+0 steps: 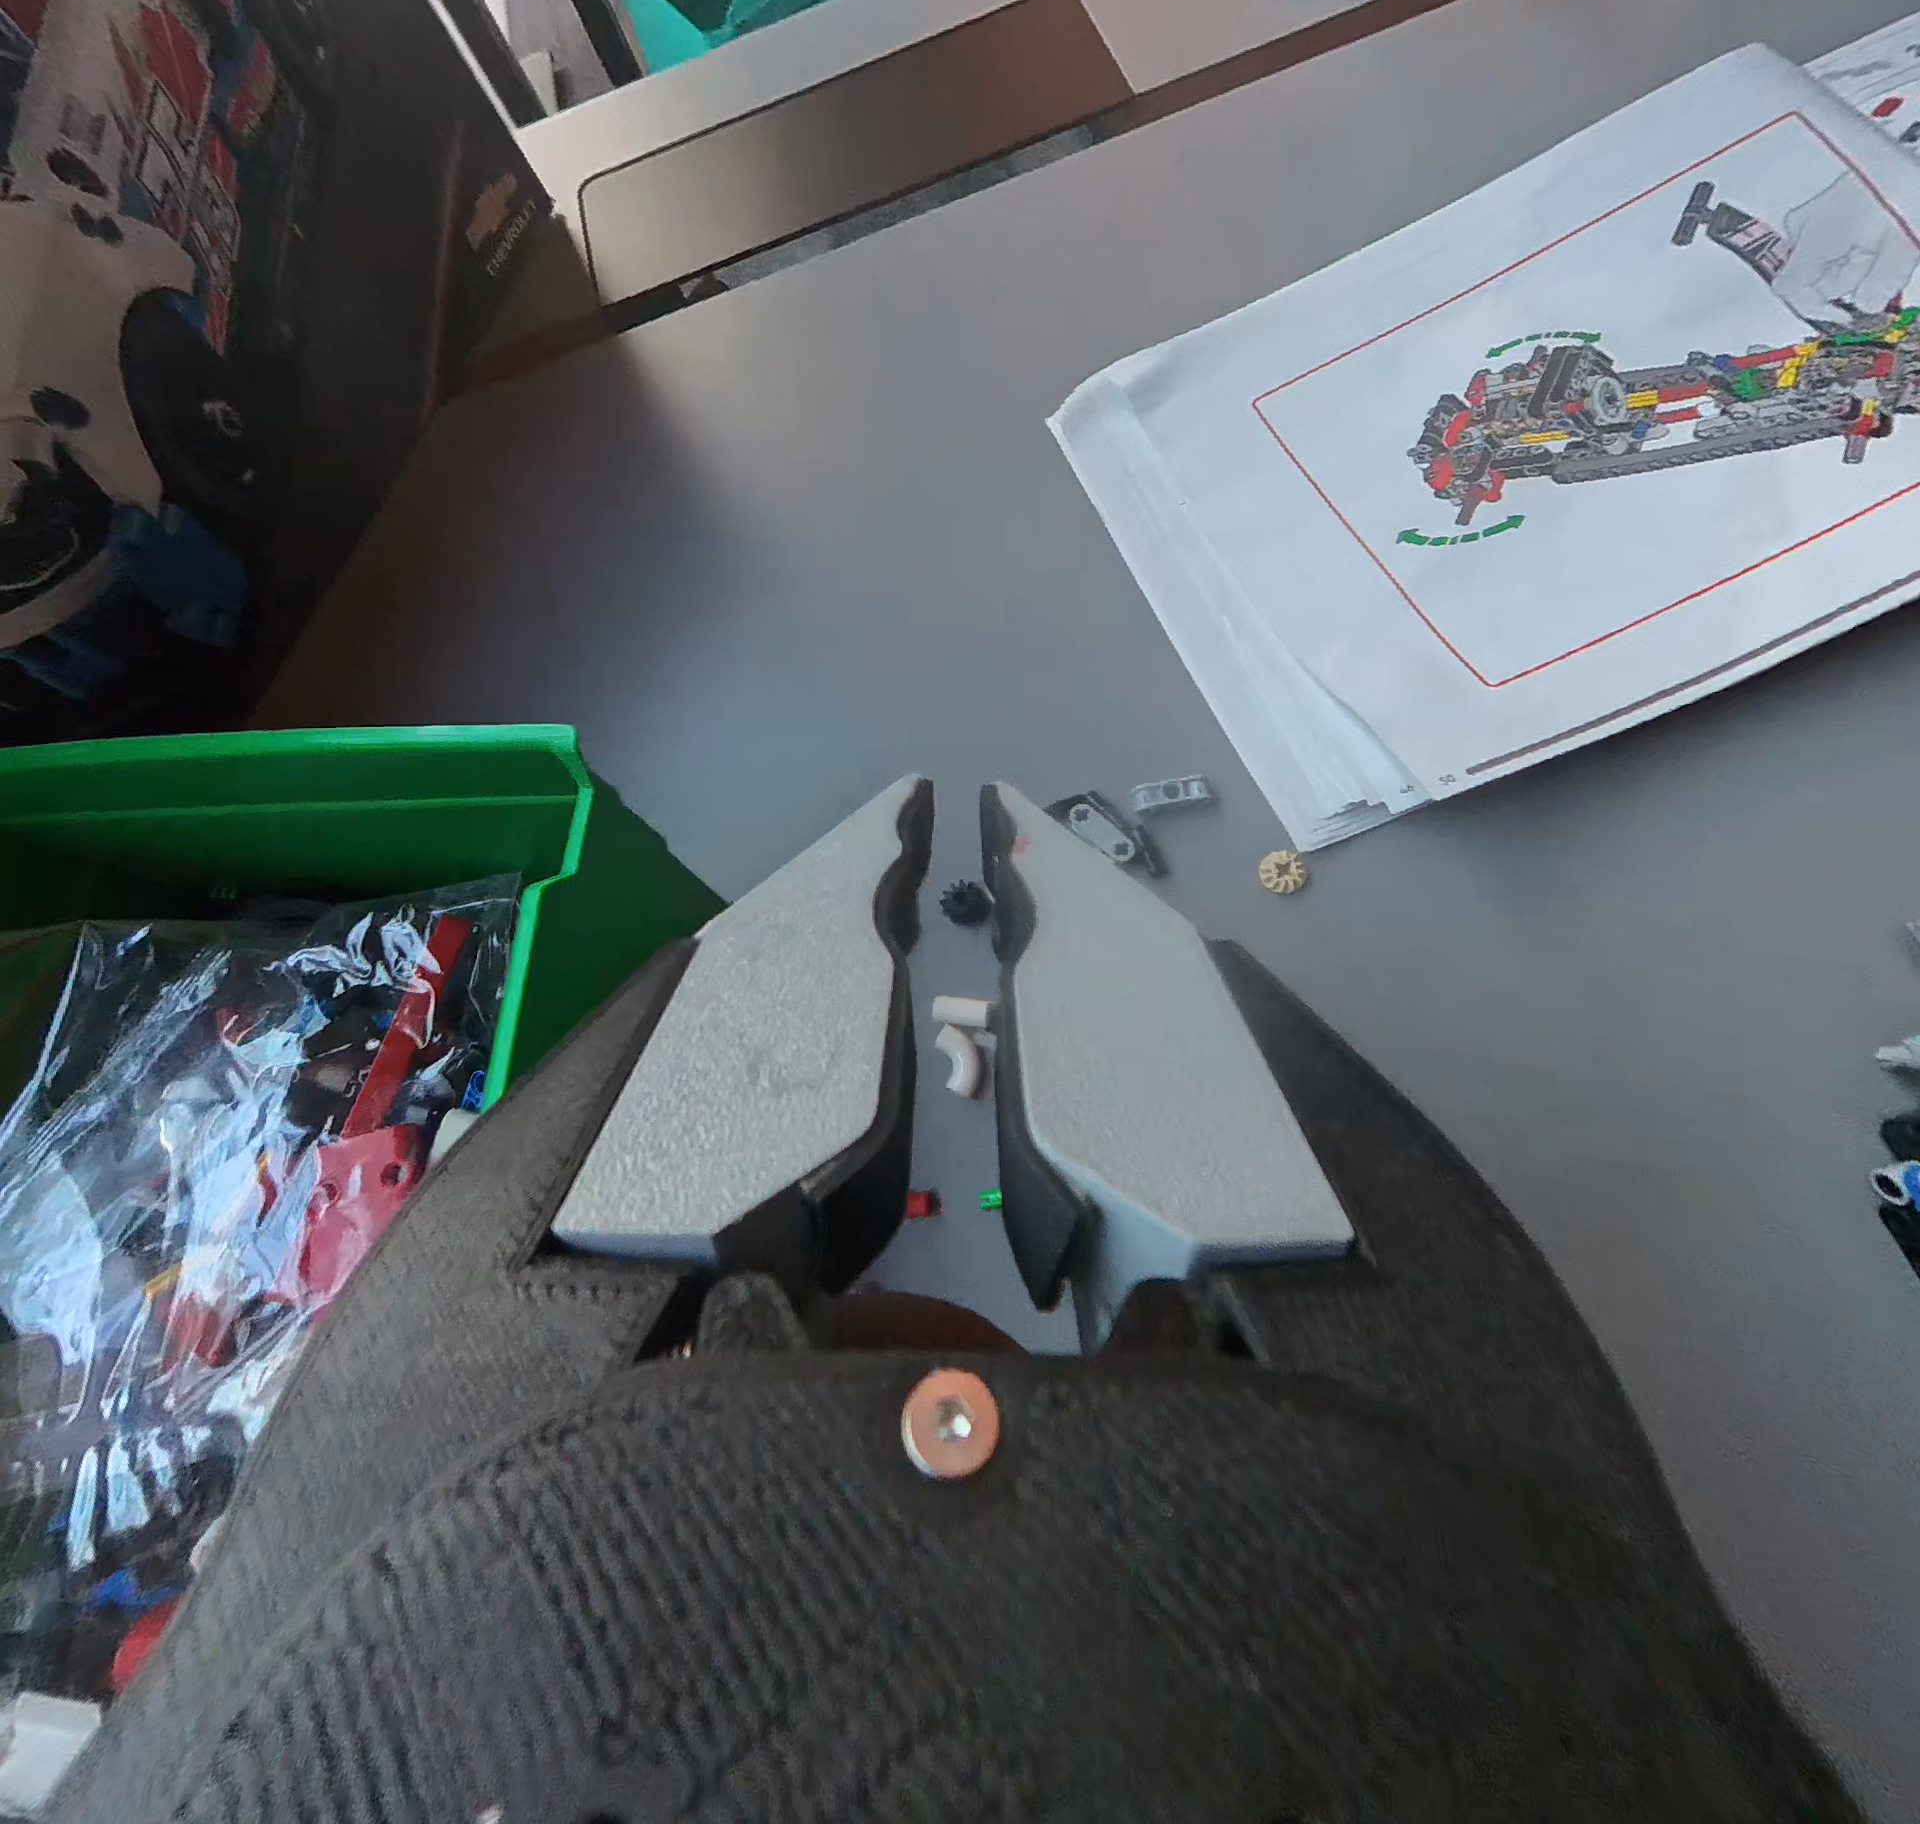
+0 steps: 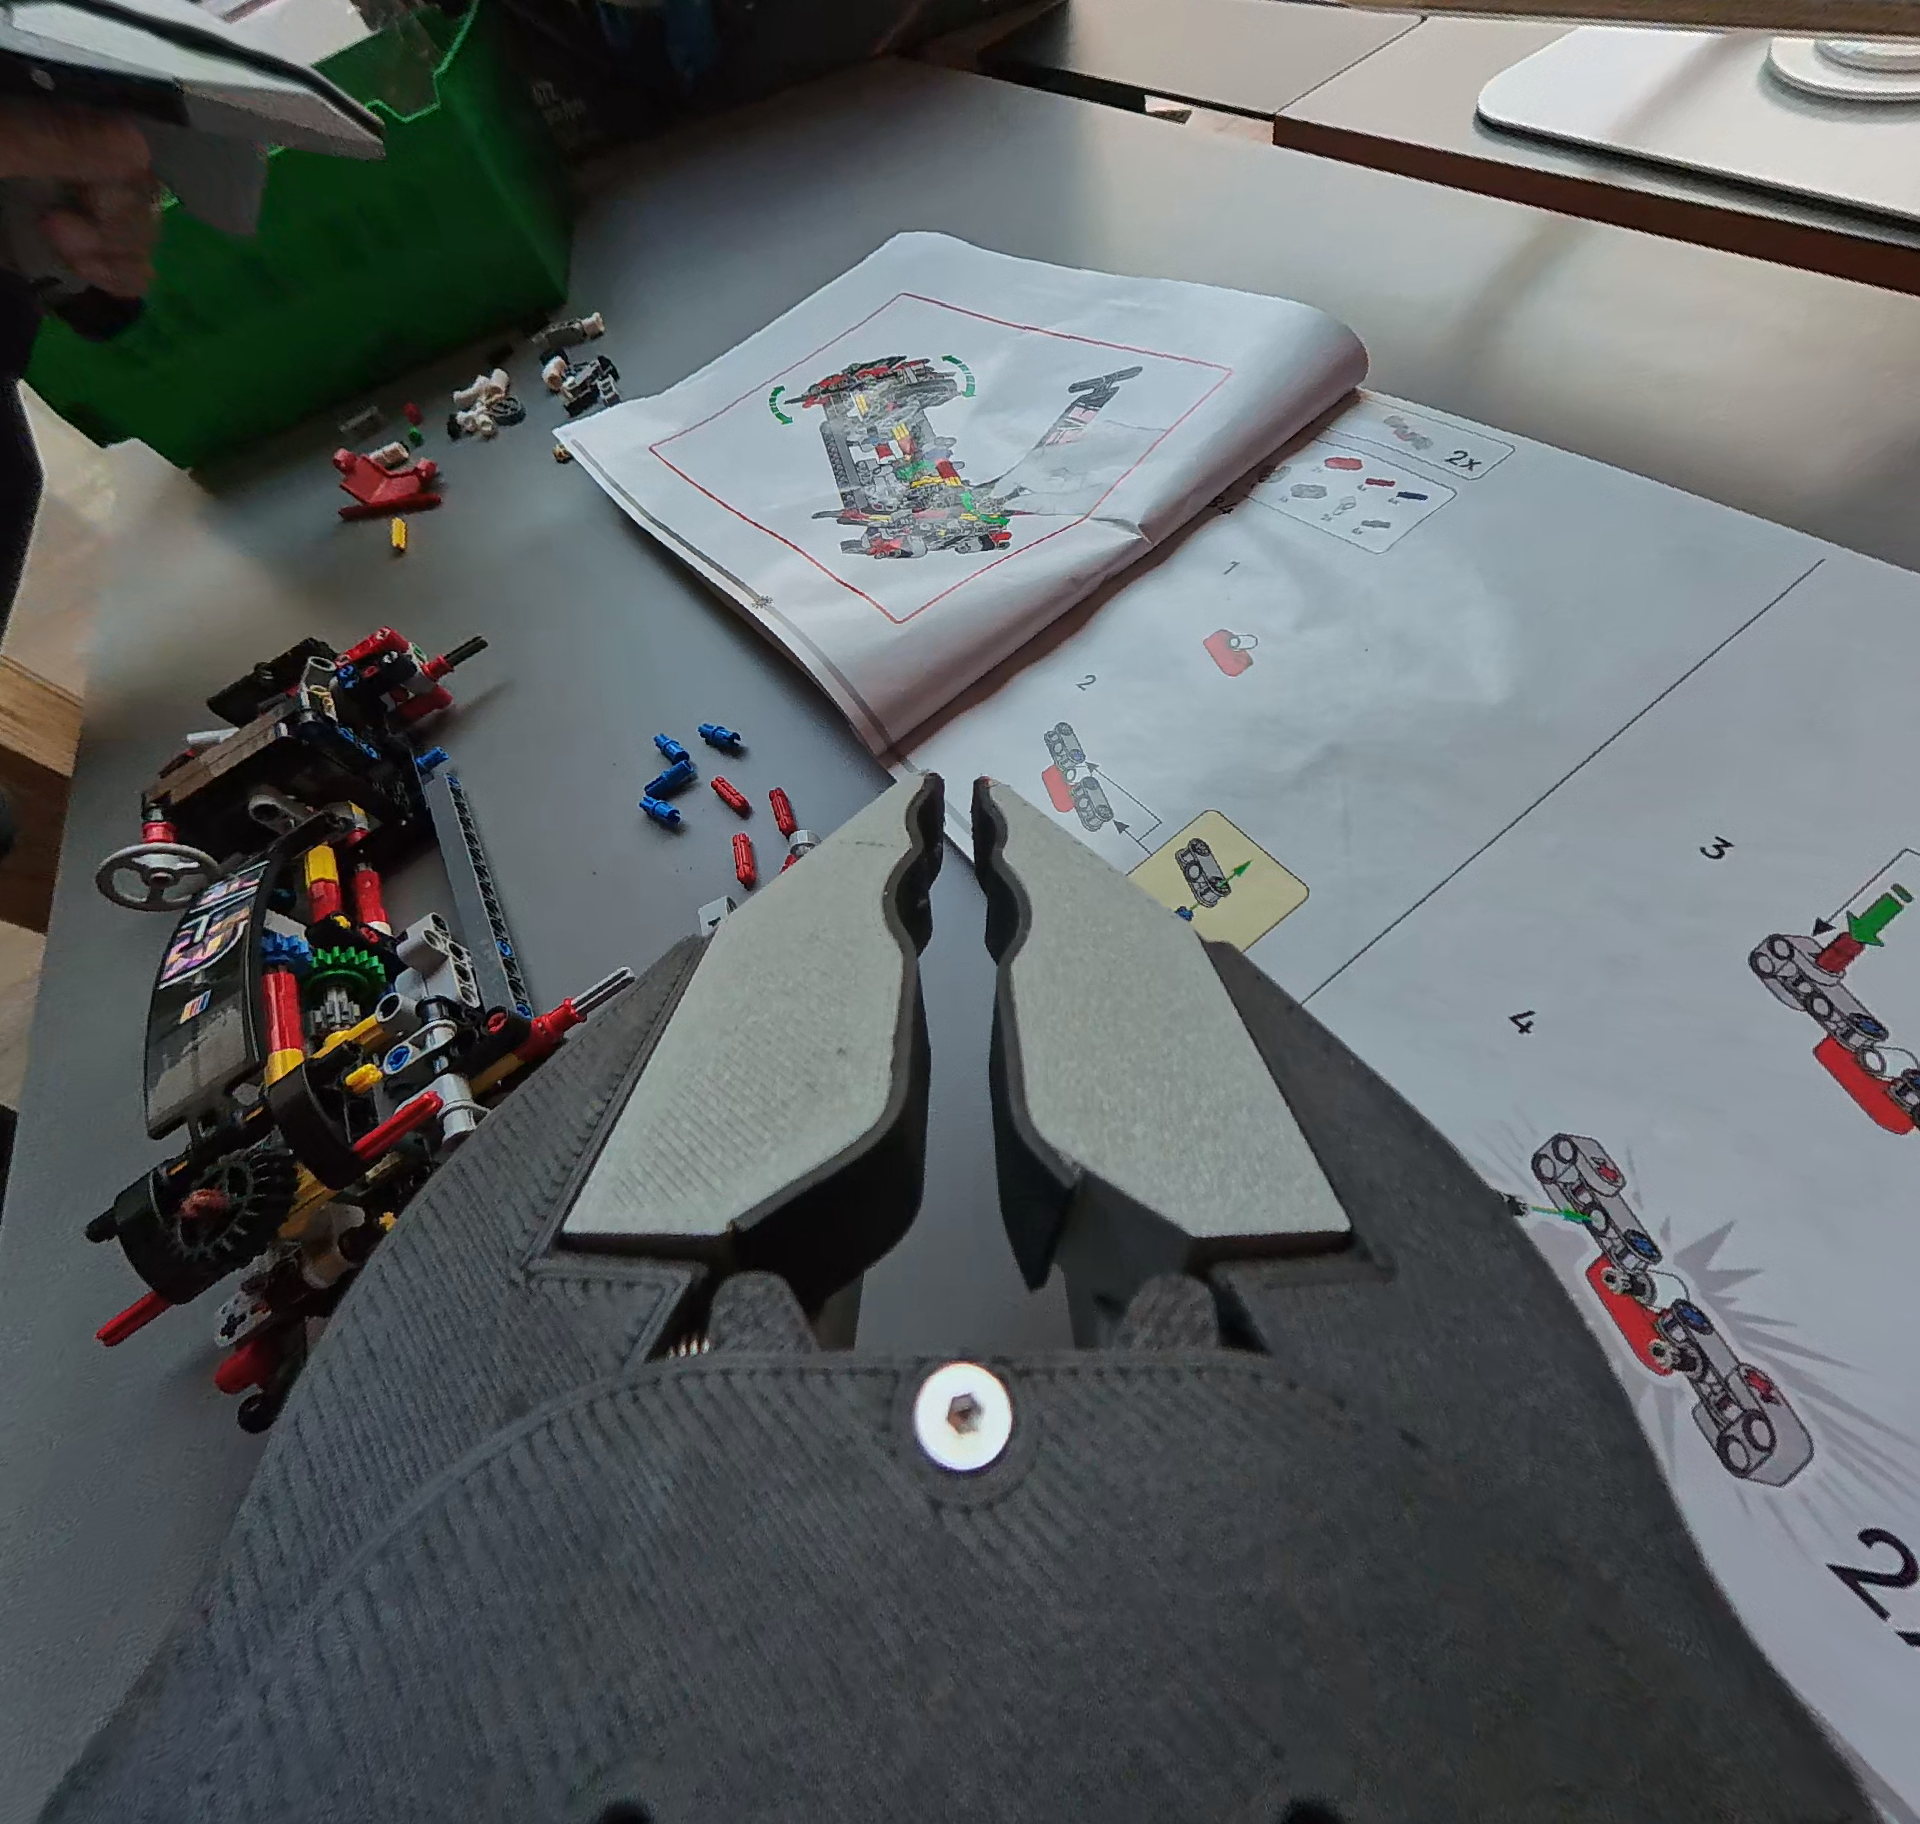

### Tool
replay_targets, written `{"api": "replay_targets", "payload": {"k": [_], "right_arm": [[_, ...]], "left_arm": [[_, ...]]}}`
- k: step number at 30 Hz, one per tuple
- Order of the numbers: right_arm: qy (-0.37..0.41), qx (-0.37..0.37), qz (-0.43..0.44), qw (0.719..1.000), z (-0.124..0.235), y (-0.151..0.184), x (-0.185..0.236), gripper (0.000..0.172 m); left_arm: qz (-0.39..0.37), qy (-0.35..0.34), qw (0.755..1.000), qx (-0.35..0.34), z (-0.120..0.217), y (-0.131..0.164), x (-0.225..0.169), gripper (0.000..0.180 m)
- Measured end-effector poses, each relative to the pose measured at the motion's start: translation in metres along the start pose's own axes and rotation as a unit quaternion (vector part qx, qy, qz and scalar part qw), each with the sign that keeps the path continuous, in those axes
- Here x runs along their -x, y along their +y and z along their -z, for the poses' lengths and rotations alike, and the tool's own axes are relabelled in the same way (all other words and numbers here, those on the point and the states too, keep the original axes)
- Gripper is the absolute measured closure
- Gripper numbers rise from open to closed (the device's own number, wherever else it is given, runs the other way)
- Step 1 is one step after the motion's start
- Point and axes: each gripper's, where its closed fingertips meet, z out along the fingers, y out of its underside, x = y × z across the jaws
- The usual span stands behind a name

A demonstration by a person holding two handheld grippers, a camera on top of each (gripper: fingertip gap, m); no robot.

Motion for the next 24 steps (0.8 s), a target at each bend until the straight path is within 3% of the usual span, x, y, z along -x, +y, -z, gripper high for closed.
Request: {"api": "replay_targets", "payload": {"k": [3, 6, 11, 17, 24], "right_arm": [[0.002, 0.000, 0.002, 1.000, 0.000, 0.000, 0.000, 0.169], [0.001, -0.004, -0.005, 1.000, 0.000, 0.001, -0.002, 0.170], [0.002, -0.009, 0.000, 1.000, 0.003, -0.003, 0.000, 0.170], [0.005, -0.016, 0.003, 1.000, 0.007, -0.007, -0.001, 0.170], [0.000, -0.016, 0.001, 1.000, 0.007, -0.007, -0.001, 0.170]], "left_arm": [[-0.049, 0.058, 0.997, 0.008, -0.012, -0.002, -0.026, 0.168], [-0.187, 0.120, 0.975, 0.026, -0.027, -0.006, -0.056, 0.162], [-0.395, 0.170, 0.898, 0.097, -0.052, 0.005, -0.077, 0.156], [-0.480, 0.205, 0.833, 0.187, -0.072, 0.040, -0.069, 0.158], [-0.467, 0.223, 0.828, 0.216, -0.083, 0.049, -0.062, 0.170]]}}
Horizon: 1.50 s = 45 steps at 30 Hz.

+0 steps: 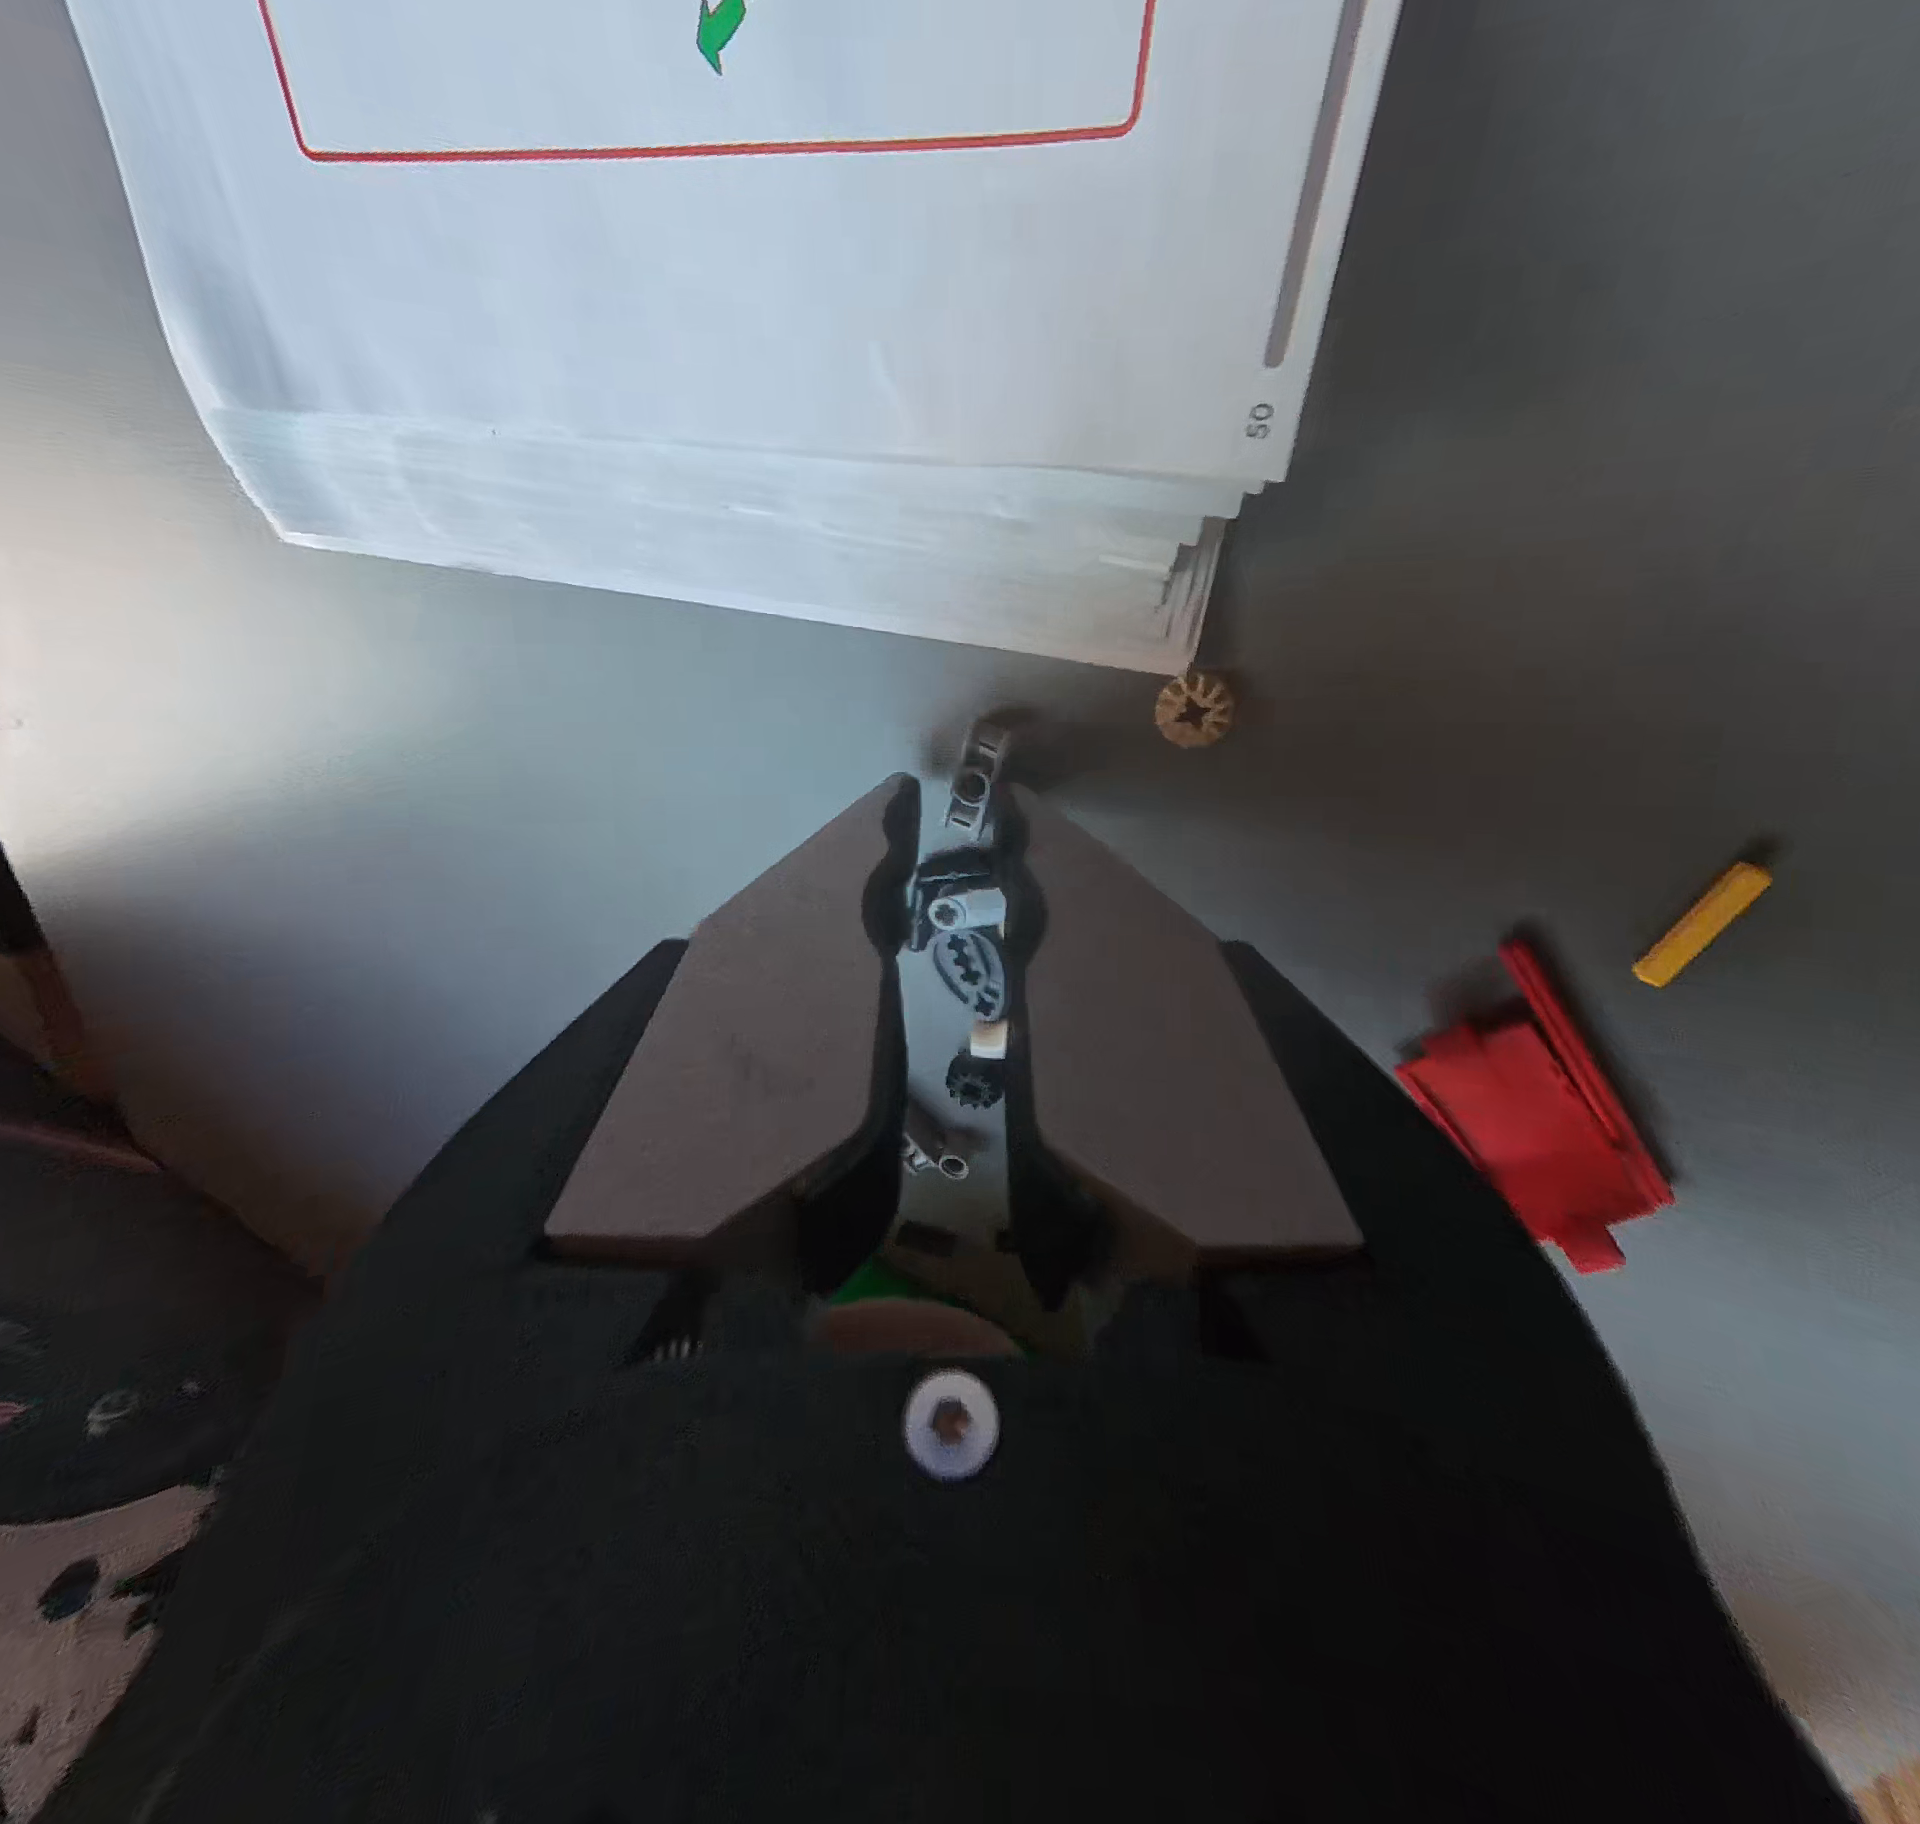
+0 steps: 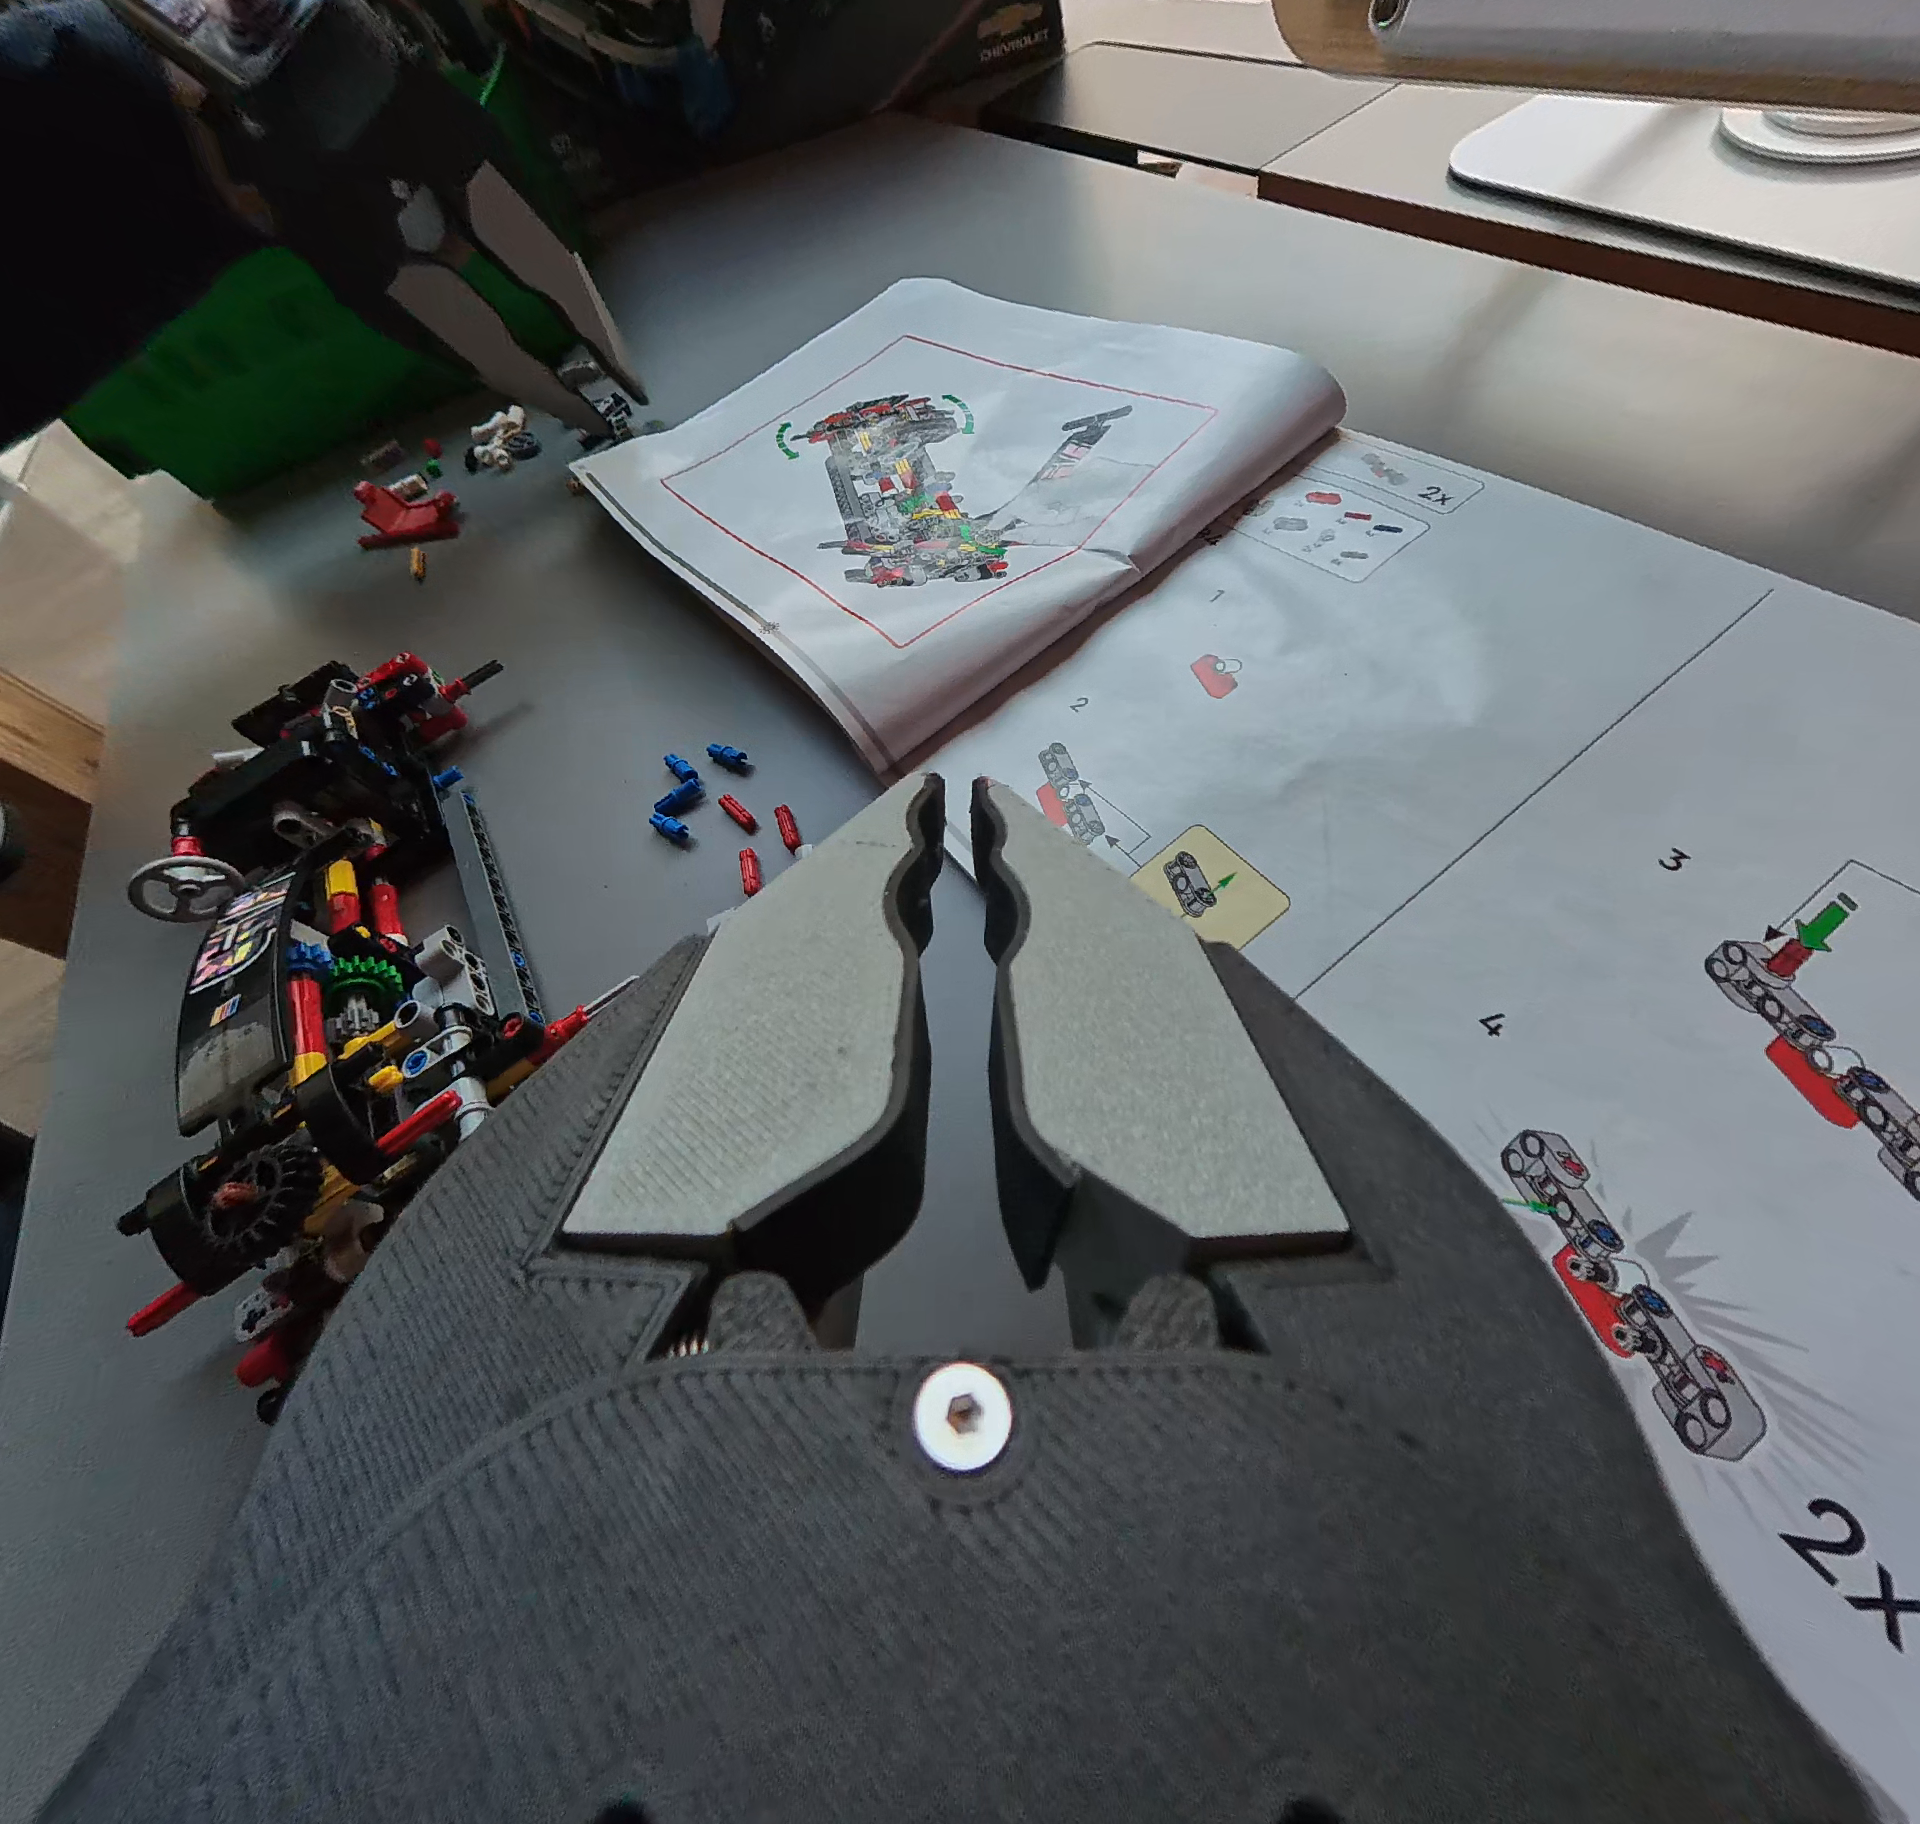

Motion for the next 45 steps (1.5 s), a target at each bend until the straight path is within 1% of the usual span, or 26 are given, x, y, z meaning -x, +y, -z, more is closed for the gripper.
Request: {"api": "replay_targets", "payload": {"k": [2, 4, 6, 7, 9, 11, 12, 14, 17, 19, 21, 25, 31, 32, 34, 36, 38, 39, 41, 43, 45], "right_arm": [[0.001, -0.002, 0.000, 1.000, 0.001, -0.001, -0.001, 0.170], [0.001, -0.005, -0.003, 1.000, 0.002, -0.002, -0.001, 0.170], [0.001, -0.010, -0.005, 1.000, 0.003, -0.004, -0.002, 0.170], [0.001, -0.011, -0.006, 1.000, 0.004, -0.004, -0.002, 0.170], [0.000, -0.013, -0.008, 1.000, 0.004, -0.005, -0.002, 0.170], [-0.002, -0.014, -0.008, 1.000, 0.004, -0.005, -0.001, 0.170], [-0.002, -0.014, -0.007, 1.000, 0.004, -0.006, -0.001, 0.170], [-0.001, -0.014, -0.005, 1.000, 0.004, -0.006, -0.001, 0.171], [0.001, -0.016, -0.006, 1.000, 0.005, -0.006, -0.001, 0.171], [0.001, -0.018, -0.009, 1.000, 0.007, -0.007, -0.003, 0.171], [0.001, -0.021, -0.011, 1.000, 0.008, -0.008, -0.003, 0.171], [-0.001, -0.025, -0.011, 1.000, 0.010, -0.010, -0.003, 0.171], [-0.003, -0.025, -0.006, 1.000, 0.011, -0.012, -0.001, 0.171], [-0.003, -0.025, -0.005, 1.000, 0.011, -0.012, -0.001, 0.171], [-0.002, -0.024, -0.005, 1.000, 0.010, -0.011, -0.001, 0.171], [-0.001, -0.024, -0.005, 1.000, 0.010, -0.011, -0.001, 0.171], [0.000, -0.024, -0.006, 1.000, 0.011, -0.011, -0.002, 0.171], [0.000, -0.025, -0.007, 1.000, 0.011, -0.011, -0.002, 0.171], [0.001, -0.028, -0.008, 1.000, 0.012, -0.012, -0.003, 0.171], [-0.001, -0.029, -0.009, 1.000, 0.012, -0.013, -0.003, 0.171], [-0.001, -0.026, -0.008, 1.000, 0.011, -0.012, -0.002, 0.171]], "left_arm": [[0.008, 0.011, 1.000, -0.001, -0.001, 0.000, -0.001, 0.175], [0.012, 0.023, 1.000, 0.001, 0.001, -0.001, -0.003, 0.176], [0.012, 0.014, 1.000, -0.003, 0.008, -0.004, -0.001, 0.176], [0.010, 0.004, 1.000, -0.016, 0.015, -0.011, 0.000, 0.176], [0.006, -0.010, 0.997, -0.072, 0.032, -0.041, -0.003, 0.176], [-0.014, -0.009, 0.991, -0.131, 0.047, -0.084, -0.017, 0.175], [-0.028, -0.014, 0.988, -0.149, 0.051, -0.105, -0.023, 0.175], [-0.057, -0.021, 0.985, -0.160, 0.051, -0.144, -0.038, 0.175], [-0.086, 0.008, 0.982, -0.167, 0.036, -0.191, -0.066, 0.176], [-0.095, 0.014, 0.982, -0.160, 0.022, -0.209, -0.075, 0.175], [-0.099, 0.010, 0.984, -0.145, 0.010, -0.216, -0.076, 0.175], [-0.097, 0.015, 0.989, -0.110, -0.004, -0.210, -0.077, 0.176], [-0.073, 0.018, 0.993, -0.089, -0.004, -0.197, -0.075, 0.176], [-0.068, 0.019, 0.993, -0.092, -0.003, -0.196, -0.076, 0.174], [-0.049, 0.032, 0.992, -0.108, 0.000, -0.196, -0.078, 0.161], [-0.026, 0.047, 0.990, -0.132, 0.009, -0.196, -0.080, 0.156], [-0.005, 0.040, 0.988, -0.151, 0.025, -0.187, -0.073, 0.156], [0.005, 0.028, 0.988, -0.153, 0.034, -0.176, -0.067, 0.156], [0.033, -0.010, 0.989, -0.146, 0.056, -0.143, -0.044, 0.158], [0.089, -0.050, 0.986, -0.134, 0.076, -0.099, -0.014, 0.162], [0.150, -0.085, 0.981, -0.089, 0.083, -0.045, 0.014, 0.166]]}}
